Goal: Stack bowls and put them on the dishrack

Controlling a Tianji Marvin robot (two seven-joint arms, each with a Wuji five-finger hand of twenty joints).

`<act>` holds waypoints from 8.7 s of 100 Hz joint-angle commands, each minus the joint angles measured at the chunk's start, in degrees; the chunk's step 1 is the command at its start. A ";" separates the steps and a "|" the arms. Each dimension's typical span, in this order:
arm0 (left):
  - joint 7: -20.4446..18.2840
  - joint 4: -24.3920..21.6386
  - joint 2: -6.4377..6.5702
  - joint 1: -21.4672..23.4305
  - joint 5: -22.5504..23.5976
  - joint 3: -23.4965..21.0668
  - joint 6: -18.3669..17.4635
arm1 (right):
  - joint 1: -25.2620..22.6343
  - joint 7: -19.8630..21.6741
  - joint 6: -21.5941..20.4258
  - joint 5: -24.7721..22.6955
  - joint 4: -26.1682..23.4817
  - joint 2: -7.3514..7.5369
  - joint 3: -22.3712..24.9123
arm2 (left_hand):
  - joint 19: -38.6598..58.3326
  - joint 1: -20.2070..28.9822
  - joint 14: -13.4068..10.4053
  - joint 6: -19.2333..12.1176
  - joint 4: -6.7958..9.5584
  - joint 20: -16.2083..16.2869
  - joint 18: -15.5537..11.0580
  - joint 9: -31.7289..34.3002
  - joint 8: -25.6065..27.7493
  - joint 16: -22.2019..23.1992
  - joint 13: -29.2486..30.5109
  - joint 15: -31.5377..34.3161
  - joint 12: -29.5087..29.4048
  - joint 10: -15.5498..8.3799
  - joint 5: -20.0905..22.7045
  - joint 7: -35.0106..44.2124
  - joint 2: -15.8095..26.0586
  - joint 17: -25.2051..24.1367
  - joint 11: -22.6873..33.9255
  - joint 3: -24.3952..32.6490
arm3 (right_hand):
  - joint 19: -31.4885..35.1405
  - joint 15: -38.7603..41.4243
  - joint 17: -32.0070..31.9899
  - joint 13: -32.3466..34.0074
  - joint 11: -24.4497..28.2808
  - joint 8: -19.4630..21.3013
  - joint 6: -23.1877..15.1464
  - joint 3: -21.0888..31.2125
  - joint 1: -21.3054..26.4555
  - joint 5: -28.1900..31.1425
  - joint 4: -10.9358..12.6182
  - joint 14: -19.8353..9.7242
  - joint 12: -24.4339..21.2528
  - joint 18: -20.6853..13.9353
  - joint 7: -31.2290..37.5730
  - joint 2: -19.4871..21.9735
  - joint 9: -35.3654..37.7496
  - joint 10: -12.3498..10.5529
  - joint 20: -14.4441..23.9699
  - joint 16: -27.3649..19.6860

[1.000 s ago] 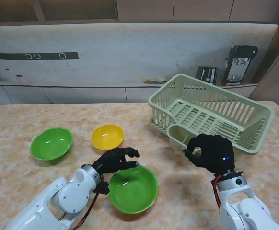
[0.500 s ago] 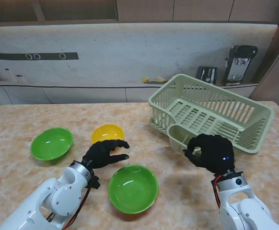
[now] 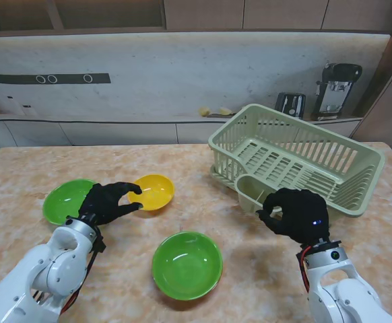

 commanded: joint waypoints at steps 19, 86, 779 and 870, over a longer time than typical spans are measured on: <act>-0.31 3.38 0.85 -0.79 3.44 -3.28 2.58 | -0.07 2.20 -0.77 -0.05 -0.06 -0.11 -0.48 | -1.33 -0.29 0.03 -0.74 1.27 -0.82 -1.08 -5.33 -2.44 -1.06 -3.78 -1.05 -2.13 -1.19 -3.80 -2.77 3.02 -1.57 -1.20 -0.74 | -0.03 -0.52 -0.19 -0.83 -0.20 -0.37 -0.86 -0.22 -1.12 -0.18 1.03 -0.04 -0.74 0.34 0.28 1.75 0.43 0.17 0.17 -0.96; -2.02 11.25 1.89 -4.47 9.66 -8.29 6.90 | 1.10 3.47 0.09 -0.59 -0.09 0.08 -2.14 | -1.68 -3.99 2.68 -4.42 1.73 -0.78 -0.61 -16.18 -3.99 -1.83 -12.81 -3.44 -3.87 -1.41 -8.51 -4.86 4.73 -5.88 -4.57 -0.81 | -0.05 -0.53 -0.22 -0.83 -0.15 -0.37 -1.01 -0.21 -1.15 -0.21 1.03 -0.01 -0.74 0.26 0.29 1.80 0.41 0.16 0.17 -0.95; -4.71 2.46 0.43 -1.63 -17.72 10.22 -14.43 | 0.15 3.57 -0.78 -1.18 -0.68 0.19 -1.11 | 7.23 3.51 6.47 -6.00 -2.34 4.38 7.91 -1.01 1.36 3.86 -3.50 2.40 1.23 0.84 2.78 2.94 0.99 1.22 0.14 -2.61 | -0.39 -0.92 -0.41 -0.90 -0.46 -0.33 -1.11 -0.26 -1.32 -0.26 1.04 -0.06 -0.79 0.36 0.14 2.03 0.53 -0.21 0.18 -1.01; -5.25 15.90 0.18 -17.00 -9.19 12.04 9.37 | 0.19 3.59 -0.81 -1.07 -0.60 0.18 -1.09 | 6.77 -6.06 6.47 11.19 2.14 3.67 2.55 -16.31 -10.45 -0.29 -12.06 0.53 -4.83 8.48 -13.69 -15.19 2.78 0.53 -5.25 -0.47 | -0.39 -0.92 -0.41 -0.87 -0.48 -0.33 -1.11 -0.27 -1.29 -0.25 1.04 -0.05 -0.79 0.36 0.12 1.99 0.52 -0.05 0.18 -1.02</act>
